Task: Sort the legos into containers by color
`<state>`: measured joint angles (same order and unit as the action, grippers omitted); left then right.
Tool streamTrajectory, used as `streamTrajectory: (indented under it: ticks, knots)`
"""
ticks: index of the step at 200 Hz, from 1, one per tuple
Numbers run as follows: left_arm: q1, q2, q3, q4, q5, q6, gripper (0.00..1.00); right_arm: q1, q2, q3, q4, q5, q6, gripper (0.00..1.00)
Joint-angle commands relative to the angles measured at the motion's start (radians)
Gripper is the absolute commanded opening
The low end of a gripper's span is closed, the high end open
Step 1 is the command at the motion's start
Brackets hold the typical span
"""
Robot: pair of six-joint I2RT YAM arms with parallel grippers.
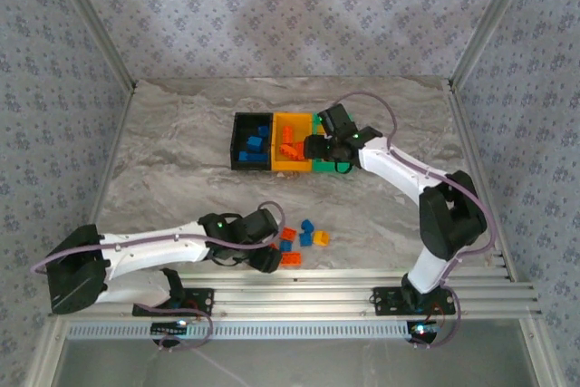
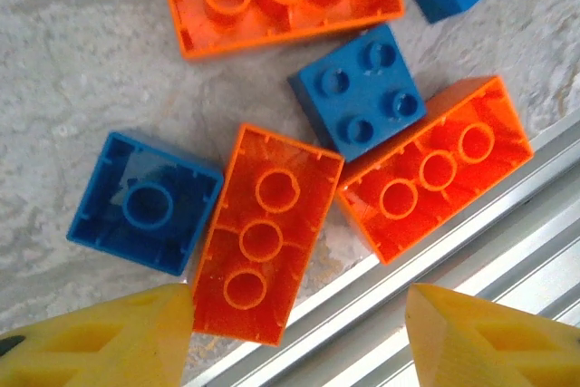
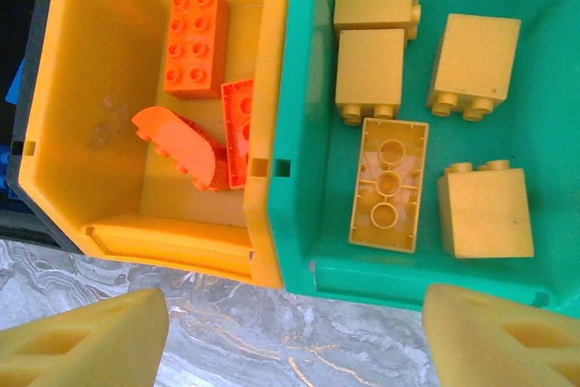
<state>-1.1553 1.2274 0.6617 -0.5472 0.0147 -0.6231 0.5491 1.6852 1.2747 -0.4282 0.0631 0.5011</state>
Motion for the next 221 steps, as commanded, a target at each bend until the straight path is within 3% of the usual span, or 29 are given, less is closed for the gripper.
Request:
streamTrajectory:
  ticks: [1,53,146,174,221]
  knots:
    - [-0.017,0.0,-0.021,-0.065,-0.006,-0.055,0.62,-0.006,-0.04,-0.014,0.019,-0.003,0.012,0.76]
    - [-0.036,-0.071,-0.053,-0.089,-0.081,-0.073,0.71,-0.02,-0.048,-0.044,0.032,-0.014,0.012,0.76]
    - [-0.035,0.162,-0.003,0.063,-0.122,0.045,0.7,-0.061,-0.116,-0.106,0.034,-0.021,0.008,0.78]
    - [-0.036,0.209,0.014,0.073,-0.127,0.059,0.62,-0.076,-0.131,-0.125,0.041,-0.025,0.007,0.78]
    - [-0.037,0.211,0.06,0.086,-0.144,0.098,0.67,-0.084,-0.135,-0.133,0.054,-0.041,0.006,0.78]
